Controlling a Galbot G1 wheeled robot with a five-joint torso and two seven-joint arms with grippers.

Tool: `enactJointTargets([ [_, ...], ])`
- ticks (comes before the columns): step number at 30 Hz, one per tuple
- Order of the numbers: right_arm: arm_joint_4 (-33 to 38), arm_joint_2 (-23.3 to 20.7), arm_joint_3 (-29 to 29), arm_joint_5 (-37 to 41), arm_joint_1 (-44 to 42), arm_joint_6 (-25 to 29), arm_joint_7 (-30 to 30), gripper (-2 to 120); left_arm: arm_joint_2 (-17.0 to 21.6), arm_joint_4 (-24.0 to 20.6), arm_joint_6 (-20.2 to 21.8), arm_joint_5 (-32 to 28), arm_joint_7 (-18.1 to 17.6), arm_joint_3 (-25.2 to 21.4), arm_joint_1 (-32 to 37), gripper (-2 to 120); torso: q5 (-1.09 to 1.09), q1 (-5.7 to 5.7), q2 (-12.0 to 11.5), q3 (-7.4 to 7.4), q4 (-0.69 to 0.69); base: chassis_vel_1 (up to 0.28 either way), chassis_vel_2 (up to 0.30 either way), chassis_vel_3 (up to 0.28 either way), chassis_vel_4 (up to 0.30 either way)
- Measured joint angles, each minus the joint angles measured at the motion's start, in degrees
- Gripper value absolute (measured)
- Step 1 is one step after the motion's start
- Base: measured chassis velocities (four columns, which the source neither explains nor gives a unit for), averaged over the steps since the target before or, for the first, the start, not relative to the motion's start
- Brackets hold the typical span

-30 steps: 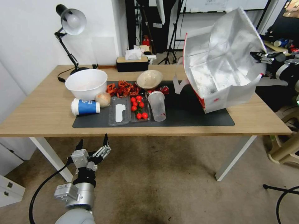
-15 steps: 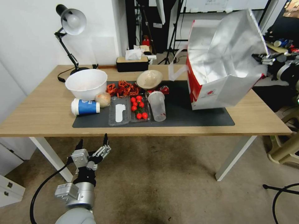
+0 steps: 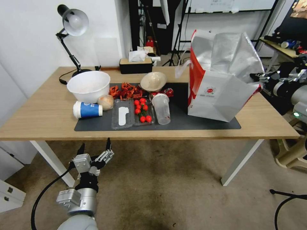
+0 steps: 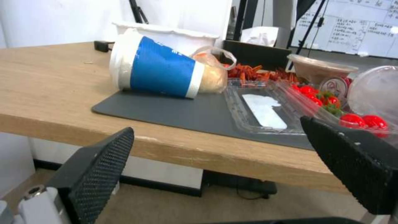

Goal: Pick up the food delivery bag from the floor and place it on the table.

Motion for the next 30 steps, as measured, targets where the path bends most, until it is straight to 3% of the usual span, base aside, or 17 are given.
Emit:
enactJointTargets([
  [3,-0.1,-0.1,0.0,-0.3,0.0,0.0,-0.4,9,-0.1,0.0,0.0,0.1,0.0,0.1,0.0,100,0.0,0.0,0.0,0.0,0.0,0.0,0.0,0.0,0.0],
  [4,-0.2,-0.3,-0.3,-0.6,0.2,-0.1,-0.8,19,-0.1,0.0,0.0,0.2,0.0,0.1,0.1,100,0.0,0.0,0.0,0.0,0.0,0.0,0.0,0.0,0.0],
  [7,-0.7,-0.7,-1.4,-1.7,1.3,0.0,-1.2,32,-0.1,-0.1,-0.1,0.2,0.0,0.1,0.1,100,0.01,0.0,0.0,0.0,0.0,0.0,0.0,0.0,0.0],
  [16,-1.2,-1.0,-3.5,-5.1,3.1,0.8,-2.1,61,-0.2,-0.2,-0.2,0.3,0.1,0.2,0.1,100,0.0,0.0,0.0,0.0,0.0,0.0,0.0,0.0,0.0],
  [23,-1.3,-1.2,-4.4,-12.4,2.4,1.0,-9.6,89,-0.2,0.0,-0.4,0.4,0.2,0.3,0.2,100,0.01,0.0,0.0,0.0,0.0,0.0,0.0,0.0,0.0],
  [30,-0.8,-1.5,-5.2,-17.0,1.7,1.6,-12.6,100,-0.2,0.1,-0.5,0.5,0.2,0.3,0.2,100,0.0,0.0,0.0,0.0,0.0,0.0,0.0,0.0,0.0],
])
